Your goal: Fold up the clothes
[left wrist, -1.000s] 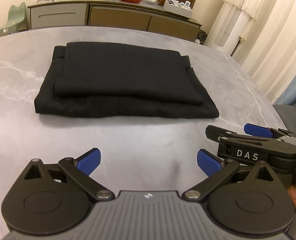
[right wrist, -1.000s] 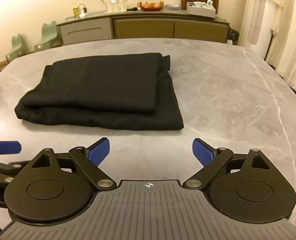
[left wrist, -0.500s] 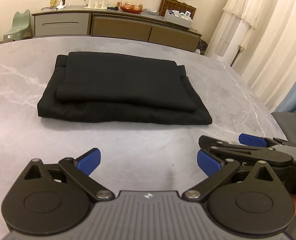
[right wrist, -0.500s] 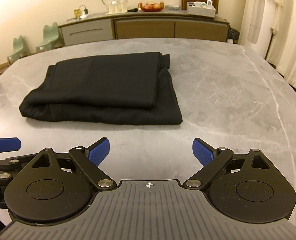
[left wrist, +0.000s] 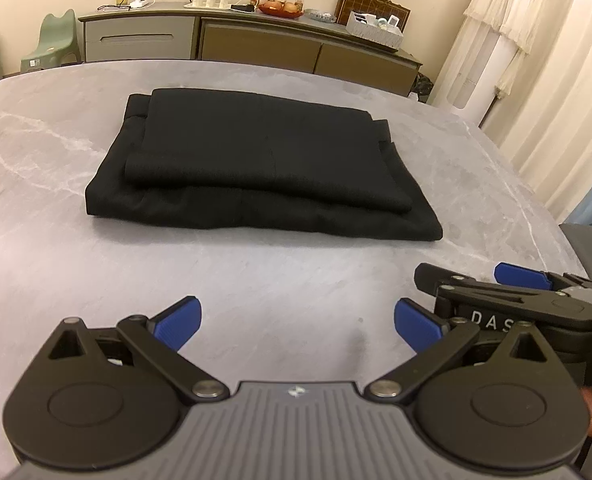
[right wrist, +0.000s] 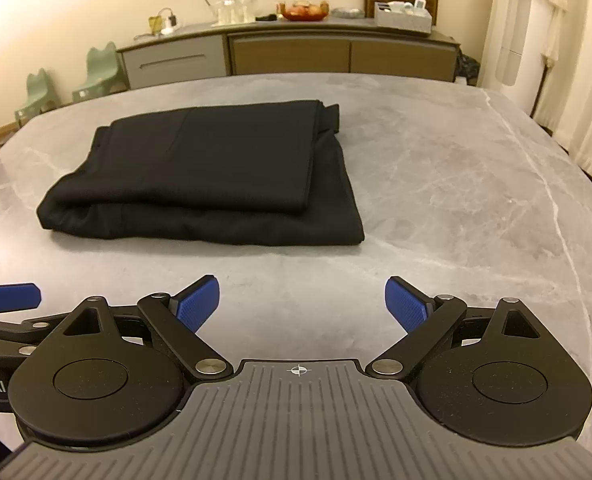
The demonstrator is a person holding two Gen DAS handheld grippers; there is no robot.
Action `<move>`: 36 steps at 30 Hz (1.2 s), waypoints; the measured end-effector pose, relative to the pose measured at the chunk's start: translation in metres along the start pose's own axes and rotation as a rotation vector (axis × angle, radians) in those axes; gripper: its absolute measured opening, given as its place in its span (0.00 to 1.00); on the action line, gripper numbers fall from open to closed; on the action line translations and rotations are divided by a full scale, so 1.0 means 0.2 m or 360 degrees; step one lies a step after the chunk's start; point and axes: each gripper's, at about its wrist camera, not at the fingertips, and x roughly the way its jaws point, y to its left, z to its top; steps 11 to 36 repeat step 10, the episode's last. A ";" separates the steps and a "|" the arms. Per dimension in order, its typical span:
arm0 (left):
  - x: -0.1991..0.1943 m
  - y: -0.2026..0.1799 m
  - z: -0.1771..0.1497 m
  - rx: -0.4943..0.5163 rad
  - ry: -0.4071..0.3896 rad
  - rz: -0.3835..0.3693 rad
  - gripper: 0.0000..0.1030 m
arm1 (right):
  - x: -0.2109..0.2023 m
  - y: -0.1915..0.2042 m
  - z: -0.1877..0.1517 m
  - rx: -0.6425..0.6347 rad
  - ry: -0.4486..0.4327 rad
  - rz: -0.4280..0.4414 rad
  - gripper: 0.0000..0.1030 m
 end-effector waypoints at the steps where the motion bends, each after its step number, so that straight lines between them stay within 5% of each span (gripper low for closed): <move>1: 0.00 0.00 0.00 0.0003 0.0002 0.0003 1.00 | 0.00 0.00 0.00 0.0000 0.0001 0.0000 0.91; 36: 0.01 -0.02 -0.01 0.0020 0.0019 0.0019 1.00 | 0.00 -0.01 0.00 -0.0008 0.0007 -0.0001 0.91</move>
